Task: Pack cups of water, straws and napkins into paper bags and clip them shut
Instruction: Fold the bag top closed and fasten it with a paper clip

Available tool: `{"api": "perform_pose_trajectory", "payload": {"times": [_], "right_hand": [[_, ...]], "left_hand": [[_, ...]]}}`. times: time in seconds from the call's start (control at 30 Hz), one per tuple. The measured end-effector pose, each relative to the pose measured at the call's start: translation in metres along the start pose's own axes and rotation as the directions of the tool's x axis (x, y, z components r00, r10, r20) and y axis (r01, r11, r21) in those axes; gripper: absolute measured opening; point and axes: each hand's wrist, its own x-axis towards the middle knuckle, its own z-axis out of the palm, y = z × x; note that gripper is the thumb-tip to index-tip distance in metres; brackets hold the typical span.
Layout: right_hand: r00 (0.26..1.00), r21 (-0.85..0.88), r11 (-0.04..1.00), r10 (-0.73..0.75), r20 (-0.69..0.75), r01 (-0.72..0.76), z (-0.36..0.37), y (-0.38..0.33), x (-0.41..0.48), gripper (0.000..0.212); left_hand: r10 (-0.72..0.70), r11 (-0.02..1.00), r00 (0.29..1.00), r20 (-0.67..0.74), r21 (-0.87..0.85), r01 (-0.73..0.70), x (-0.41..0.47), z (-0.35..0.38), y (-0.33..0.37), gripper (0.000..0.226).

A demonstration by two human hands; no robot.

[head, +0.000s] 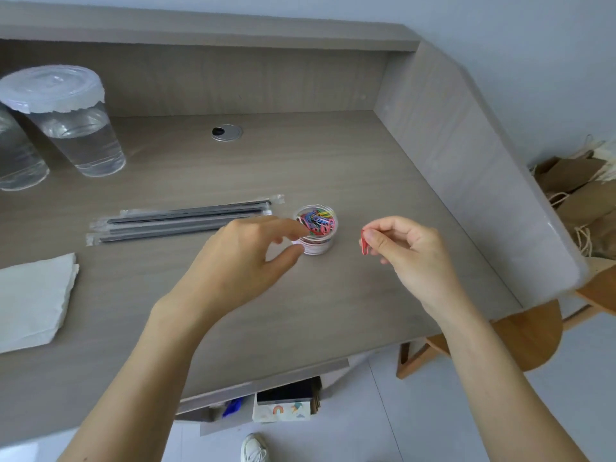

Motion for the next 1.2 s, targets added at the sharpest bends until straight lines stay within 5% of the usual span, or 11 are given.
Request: {"api": "perform_pose_trajectory", "payload": {"times": [0.33, 0.67, 0.87, 1.2], "right_hand": [[0.994, 0.324, 0.943, 0.097, -0.052, -0.075, -0.133, 0.026, -0.104, 0.017], [0.989, 0.261, 0.956, 0.146, -0.031, -0.133, -0.218, 0.058, -0.168, 0.001], [0.992, 0.229, 0.969, 0.112, -0.063, -0.095, -0.22, 0.065, -0.171, 0.018], [0.995, 0.156, 0.987, 0.032, 0.091, -0.046, -0.187, 0.049, -0.152, 0.033]], "left_hand": [[0.176, 0.983, 0.982, 0.069, -0.067, -0.171, -0.009, 0.094, 0.138, 0.04], [0.291, 0.931, 0.953, 0.088, -0.256, -0.261, -0.015, 0.179, 0.251, 0.027], [0.223, 0.942, 0.974, 0.029, -0.263, -0.208, -0.011, 0.192, 0.251, 0.009], [0.021, 0.875, 1.0, 0.003, -0.484, -0.017, -0.011, 0.167, 0.223, 0.02]]}}
